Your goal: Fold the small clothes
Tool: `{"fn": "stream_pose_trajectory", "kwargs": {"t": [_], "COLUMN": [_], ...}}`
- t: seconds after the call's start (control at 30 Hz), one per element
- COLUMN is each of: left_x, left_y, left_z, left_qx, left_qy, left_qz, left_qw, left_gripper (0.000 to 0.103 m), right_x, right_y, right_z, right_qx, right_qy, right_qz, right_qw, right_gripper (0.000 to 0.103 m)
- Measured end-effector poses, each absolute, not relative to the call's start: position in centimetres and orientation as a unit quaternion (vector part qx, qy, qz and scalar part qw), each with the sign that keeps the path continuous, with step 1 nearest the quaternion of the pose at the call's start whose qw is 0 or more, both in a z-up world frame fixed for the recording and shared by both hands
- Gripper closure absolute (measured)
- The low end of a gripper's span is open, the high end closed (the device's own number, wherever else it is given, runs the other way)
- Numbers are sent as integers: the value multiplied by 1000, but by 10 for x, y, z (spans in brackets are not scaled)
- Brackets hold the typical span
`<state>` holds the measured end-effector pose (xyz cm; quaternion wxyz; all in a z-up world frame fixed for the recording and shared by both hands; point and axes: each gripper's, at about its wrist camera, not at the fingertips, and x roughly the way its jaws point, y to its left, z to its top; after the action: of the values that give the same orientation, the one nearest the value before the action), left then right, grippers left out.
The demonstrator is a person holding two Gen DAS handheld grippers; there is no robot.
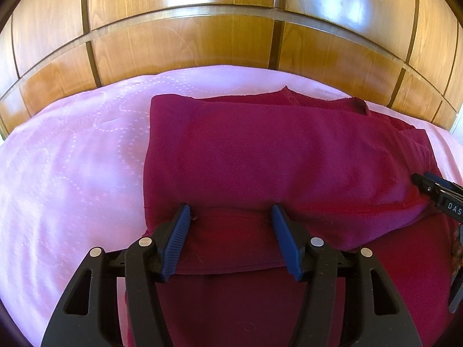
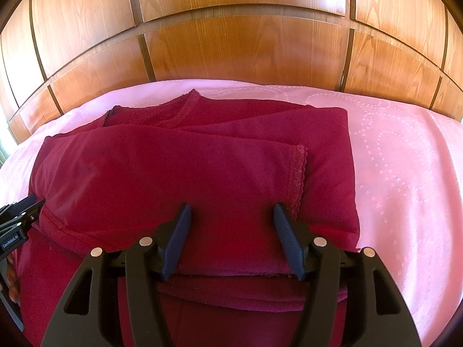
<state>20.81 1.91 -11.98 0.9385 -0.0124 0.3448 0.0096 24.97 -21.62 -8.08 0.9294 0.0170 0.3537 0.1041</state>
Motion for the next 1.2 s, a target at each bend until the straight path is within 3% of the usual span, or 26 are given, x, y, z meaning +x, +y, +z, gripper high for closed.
{"fn": "stream_pose_trajectory", "kwargs": {"t": [0.17, 0.27, 0.3, 0.73, 0.93, 1.13, 1.2], "left_x": [205, 183, 173, 27, -31, -61, -61], "left_y": [23, 31, 33, 55, 51, 47, 48], "left_z": [-115, -104, -102, -136, -142, -152, -152], "left_qx": [-28, -47, -42, -59, -43, -38, -37], "left_qy": [349, 347, 345, 384, 396, 427, 432], "left_qz": [8, 5, 7, -41, -54, -78, -87], "left_qw": [937, 937, 938, 921, 916, 900, 897], "left_gripper": [42, 42, 42, 42, 42, 67, 88], "right_x": [249, 239, 230, 110, 37, -15, -23], "right_y": [-212, -203, -201, -276, -296, -298, -298], "right_z": [-78, -66, -63, -83, -96, -105, -109], "right_qx": [11, -14, -21, 89, 98, 88, 82], "right_qy": [359, 372, 366, 405, 428, 464, 475], "right_qz": [107, 112, 111, 112, 138, 156, 161], "right_qw": [927, 921, 924, 903, 888, 868, 861], "right_gripper": [36, 7, 5, 5, 20, 53, 67]}}
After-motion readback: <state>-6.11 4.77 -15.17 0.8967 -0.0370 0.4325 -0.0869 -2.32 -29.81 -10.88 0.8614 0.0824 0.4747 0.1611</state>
